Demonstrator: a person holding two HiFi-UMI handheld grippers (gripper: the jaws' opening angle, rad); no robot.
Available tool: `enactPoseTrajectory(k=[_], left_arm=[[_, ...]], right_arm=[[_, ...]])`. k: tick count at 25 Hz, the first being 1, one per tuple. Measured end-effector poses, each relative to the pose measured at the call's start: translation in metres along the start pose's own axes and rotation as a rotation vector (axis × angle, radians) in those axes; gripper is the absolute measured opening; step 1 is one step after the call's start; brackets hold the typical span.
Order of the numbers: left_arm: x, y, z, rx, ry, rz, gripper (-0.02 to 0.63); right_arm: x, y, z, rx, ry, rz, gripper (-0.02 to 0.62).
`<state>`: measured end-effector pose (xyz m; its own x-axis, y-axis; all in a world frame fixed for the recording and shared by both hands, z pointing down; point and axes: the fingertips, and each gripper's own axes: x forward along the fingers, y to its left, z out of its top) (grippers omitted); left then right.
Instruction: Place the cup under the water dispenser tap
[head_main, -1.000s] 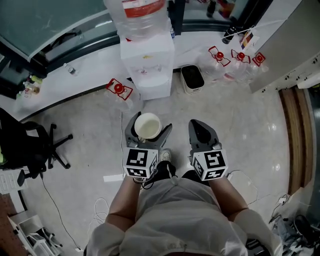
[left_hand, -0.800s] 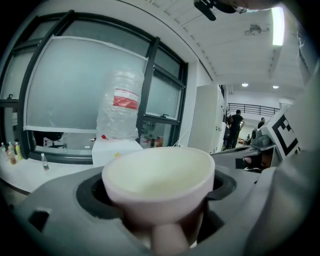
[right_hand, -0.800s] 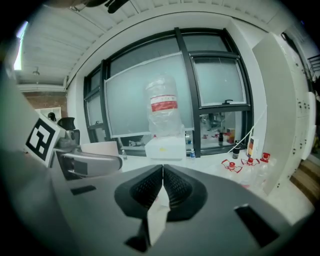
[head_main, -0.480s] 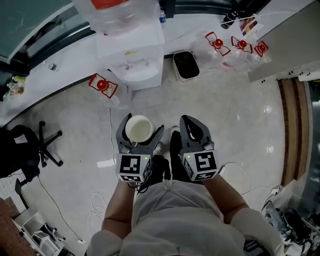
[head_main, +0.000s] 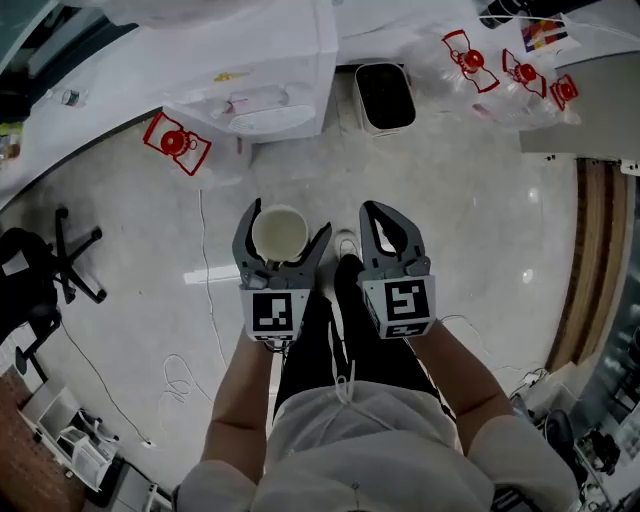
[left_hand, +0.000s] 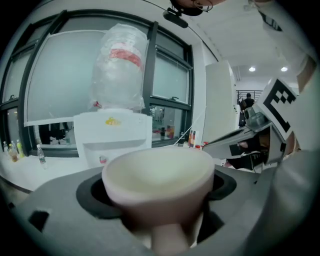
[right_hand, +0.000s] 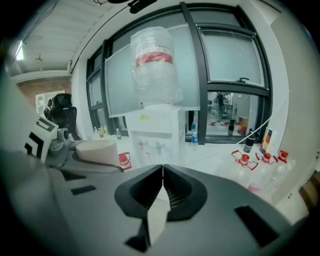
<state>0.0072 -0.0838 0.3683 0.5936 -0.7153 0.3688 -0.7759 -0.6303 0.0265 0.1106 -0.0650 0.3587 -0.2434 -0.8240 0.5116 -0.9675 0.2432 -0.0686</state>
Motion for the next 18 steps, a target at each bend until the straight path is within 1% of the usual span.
enactPoseTrajectory(k=[3, 7, 11, 14, 18], left_arm=[[0.027, -0.001, -0.046, -0.046, 0.026, 0.009, 0.488], [0.051, 0.017, -0.095, -0.099, 0.048, 0.037, 0.488], [0.076, 0.031, -0.125, -0.150, 0.050, 0.067, 0.488], [0.099, 0.045, -0.144, -0.140, 0.045, 0.084, 0.488], [0.126, 0.067, -0.160, -0.154, 0.048, 0.118, 0.488]], right_arm=[[0.028, -0.011, -0.041, -0.001, 0.041, 0.010, 0.026], [0.070, -0.014, -0.083, 0.006, 0.069, 0.029, 0.026], [0.107, -0.018, -0.117, 0.023, 0.097, 0.060, 0.026], [0.129, -0.021, -0.136, 0.016, 0.105, 0.066, 0.026], [0.150, -0.020, -0.151, 0.023, 0.125, 0.083, 0.026]])
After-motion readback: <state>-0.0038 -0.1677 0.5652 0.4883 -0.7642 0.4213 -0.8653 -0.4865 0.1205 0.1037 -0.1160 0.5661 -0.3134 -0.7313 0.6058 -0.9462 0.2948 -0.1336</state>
